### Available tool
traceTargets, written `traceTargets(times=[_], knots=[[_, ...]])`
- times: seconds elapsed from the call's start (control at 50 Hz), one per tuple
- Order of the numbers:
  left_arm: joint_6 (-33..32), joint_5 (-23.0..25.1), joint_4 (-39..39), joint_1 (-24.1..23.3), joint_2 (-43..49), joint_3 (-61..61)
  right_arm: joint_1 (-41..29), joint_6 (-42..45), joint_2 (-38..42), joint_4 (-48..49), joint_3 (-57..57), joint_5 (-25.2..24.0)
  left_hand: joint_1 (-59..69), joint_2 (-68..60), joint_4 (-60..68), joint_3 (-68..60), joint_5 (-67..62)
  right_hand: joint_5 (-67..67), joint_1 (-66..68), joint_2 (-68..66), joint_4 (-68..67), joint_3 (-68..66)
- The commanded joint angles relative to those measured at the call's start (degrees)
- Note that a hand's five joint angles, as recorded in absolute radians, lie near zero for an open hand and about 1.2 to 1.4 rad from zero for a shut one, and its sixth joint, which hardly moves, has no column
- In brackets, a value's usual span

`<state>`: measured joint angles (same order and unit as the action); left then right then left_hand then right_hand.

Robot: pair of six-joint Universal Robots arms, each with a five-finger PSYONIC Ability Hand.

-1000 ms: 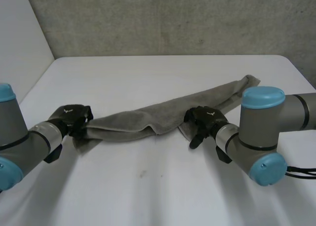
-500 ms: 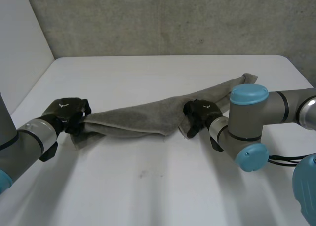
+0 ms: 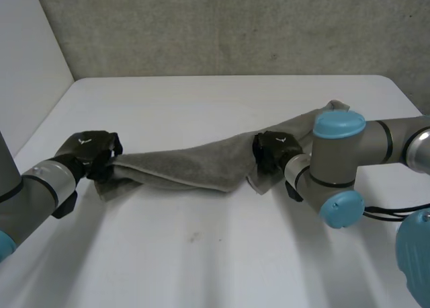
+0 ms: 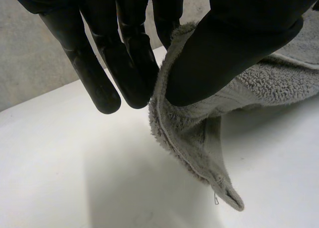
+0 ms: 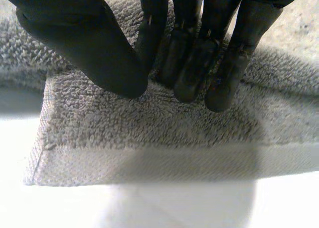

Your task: Fold the towel.

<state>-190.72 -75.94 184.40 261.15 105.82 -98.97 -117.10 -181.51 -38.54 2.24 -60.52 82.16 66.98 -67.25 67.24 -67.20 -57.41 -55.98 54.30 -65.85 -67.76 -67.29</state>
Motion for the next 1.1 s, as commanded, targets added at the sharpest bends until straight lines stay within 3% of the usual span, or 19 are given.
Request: traceTargets(times=[0.02, 0.12, 0.28, 1.1], knots=[[0.1, -0.1, 0.0, 0.1, -0.3, 0.0, 0.6, 0.3, -8.2, -0.7, -5.4, 0.0, 9.3, -9.1, 9.1, -9.1, -8.9, 17.9, -6.2, 17.7, 19.6, 19.2], [0.1, 0.0, 0.0, 0.1, -0.2, -0.2, 0.6, 0.1, -12.5, -0.2, -11.8, 0.0, 9.2, -8.9, 8.9, -9.0, -8.7, 24.6, -12.9, 24.5, 26.4, 25.9], [0.1, 0.1, 0.0, -0.2, -0.2, -0.2, 0.0, -0.4, -10.3, -0.3, -14.5, 0.1, 8.8, -8.6, 8.6, -8.6, -8.4, 26.0, -14.3, 25.8, 27.7, 27.3], [0.1, 0.2, 0.3, 0.0, 0.1, -0.2, -0.3, 0.1, -2.1, 2.0, -5.0, 0.7, 8.3, -8.1, 8.1, -8.1, -7.9, 20.2, -8.6, 20.1, 22.0, 21.5]])
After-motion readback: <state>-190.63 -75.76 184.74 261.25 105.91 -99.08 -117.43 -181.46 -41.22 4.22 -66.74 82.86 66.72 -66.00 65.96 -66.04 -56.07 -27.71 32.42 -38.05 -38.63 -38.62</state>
